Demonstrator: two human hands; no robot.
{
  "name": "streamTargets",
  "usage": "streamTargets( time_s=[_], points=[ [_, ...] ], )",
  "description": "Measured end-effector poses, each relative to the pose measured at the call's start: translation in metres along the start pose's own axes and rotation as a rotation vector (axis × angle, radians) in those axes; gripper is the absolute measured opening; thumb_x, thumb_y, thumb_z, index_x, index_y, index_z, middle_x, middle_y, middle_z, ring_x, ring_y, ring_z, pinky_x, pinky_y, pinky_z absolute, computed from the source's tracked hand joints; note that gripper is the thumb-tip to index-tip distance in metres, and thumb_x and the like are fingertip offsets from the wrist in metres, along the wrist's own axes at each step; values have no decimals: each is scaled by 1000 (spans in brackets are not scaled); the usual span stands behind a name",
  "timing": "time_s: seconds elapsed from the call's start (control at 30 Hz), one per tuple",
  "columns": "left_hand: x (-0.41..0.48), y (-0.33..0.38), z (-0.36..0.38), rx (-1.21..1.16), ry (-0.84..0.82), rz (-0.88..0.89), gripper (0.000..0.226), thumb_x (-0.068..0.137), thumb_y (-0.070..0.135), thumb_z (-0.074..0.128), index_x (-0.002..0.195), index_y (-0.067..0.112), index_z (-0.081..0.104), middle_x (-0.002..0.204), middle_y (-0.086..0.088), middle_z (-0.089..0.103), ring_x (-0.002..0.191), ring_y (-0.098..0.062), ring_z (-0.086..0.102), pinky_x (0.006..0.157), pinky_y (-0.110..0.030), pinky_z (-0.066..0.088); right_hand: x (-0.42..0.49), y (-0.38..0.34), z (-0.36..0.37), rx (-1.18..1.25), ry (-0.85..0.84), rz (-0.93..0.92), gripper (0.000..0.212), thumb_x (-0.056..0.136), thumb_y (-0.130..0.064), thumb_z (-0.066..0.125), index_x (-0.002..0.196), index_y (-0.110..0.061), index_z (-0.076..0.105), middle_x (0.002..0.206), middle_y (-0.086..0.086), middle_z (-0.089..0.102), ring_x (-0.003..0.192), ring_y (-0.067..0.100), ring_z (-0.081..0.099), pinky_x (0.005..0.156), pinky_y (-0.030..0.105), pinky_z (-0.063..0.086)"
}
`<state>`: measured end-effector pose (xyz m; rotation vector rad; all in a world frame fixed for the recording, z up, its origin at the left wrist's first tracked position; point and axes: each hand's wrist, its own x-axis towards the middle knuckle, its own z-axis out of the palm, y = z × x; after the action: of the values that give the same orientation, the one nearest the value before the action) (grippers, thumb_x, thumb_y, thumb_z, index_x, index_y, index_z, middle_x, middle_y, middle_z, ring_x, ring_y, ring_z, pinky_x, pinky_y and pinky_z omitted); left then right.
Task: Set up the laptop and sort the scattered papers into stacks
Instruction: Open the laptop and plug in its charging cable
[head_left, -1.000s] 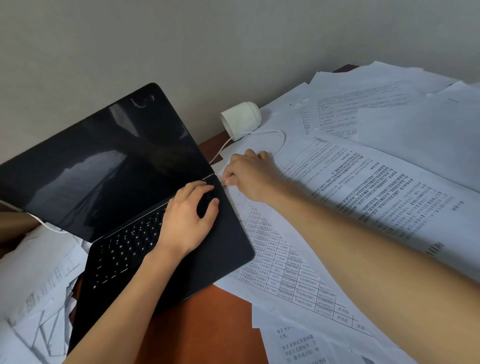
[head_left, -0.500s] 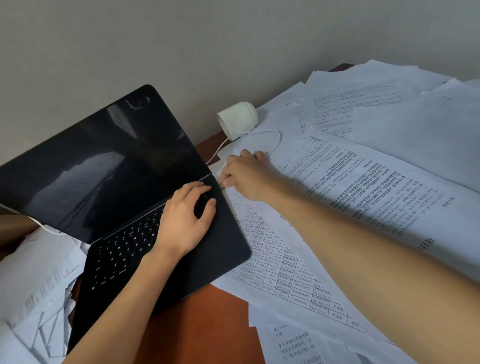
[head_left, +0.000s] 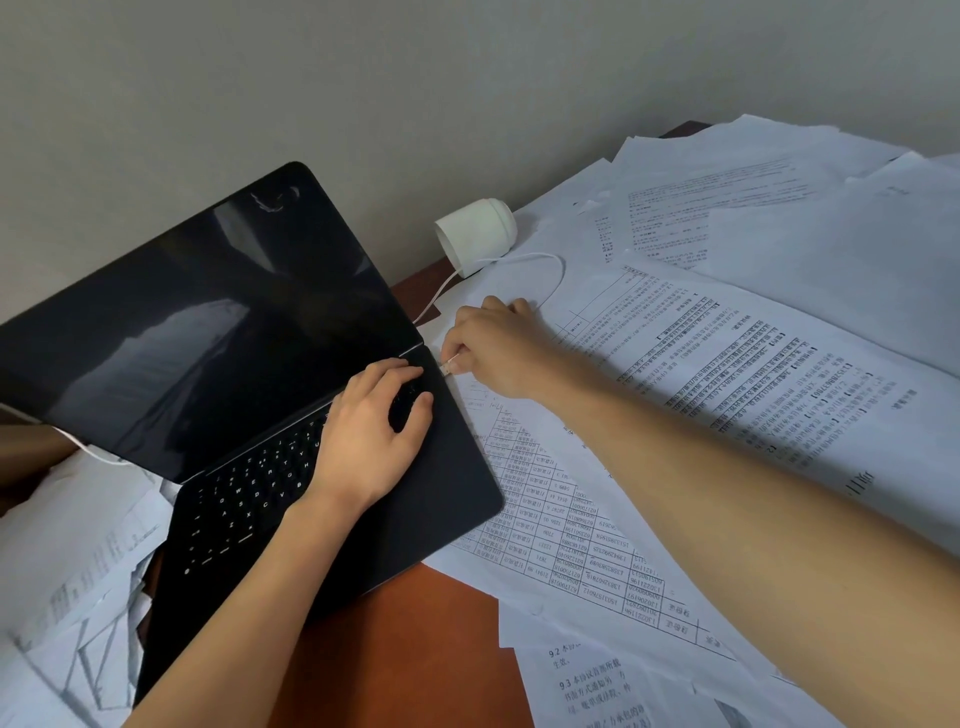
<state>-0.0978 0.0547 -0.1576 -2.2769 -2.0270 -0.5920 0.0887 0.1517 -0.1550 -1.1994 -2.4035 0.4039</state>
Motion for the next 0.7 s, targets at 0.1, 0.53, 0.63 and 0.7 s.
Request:
streamTargets(
  time_s=[0.1,0.53,0.63,0.7],
  points=[
    [0,1,-1,0,-1,1,60,96,56,40,138,21,63,146,5,56,137,-16,48,115,-42,39,2,-2,2,-17,14,27,17,103,-34,56,112,-35,70,119,-7,57,117,21,46,96,41,30],
    [0,-1,1,1,6,9,63,95,59,37,138,22,64,145,6,56,136,-15,48,114,-40,38,11,-3,0,5,24,43,24,104,-21,53,116,-32,71,120,-7,61,119,21,46,93,38,27],
    [1,-2,2,-3,11,7,61,95,58,38,137,22,64,145,6,56,136,-15,48,115,-41,39,12,-1,1,21,22,38,25,104,-21,53,115,-33,71,117,-8,62,119,19,45,92,38,26],
    [1,-3,2,0,11,9,61,95,58,38,138,22,64,145,6,56,137,-15,48,115,-42,39,12,0,1,41,19,35,24,105,-23,52,114,-33,72,115,-8,64,119,19,44,92,38,25]
  ],
)
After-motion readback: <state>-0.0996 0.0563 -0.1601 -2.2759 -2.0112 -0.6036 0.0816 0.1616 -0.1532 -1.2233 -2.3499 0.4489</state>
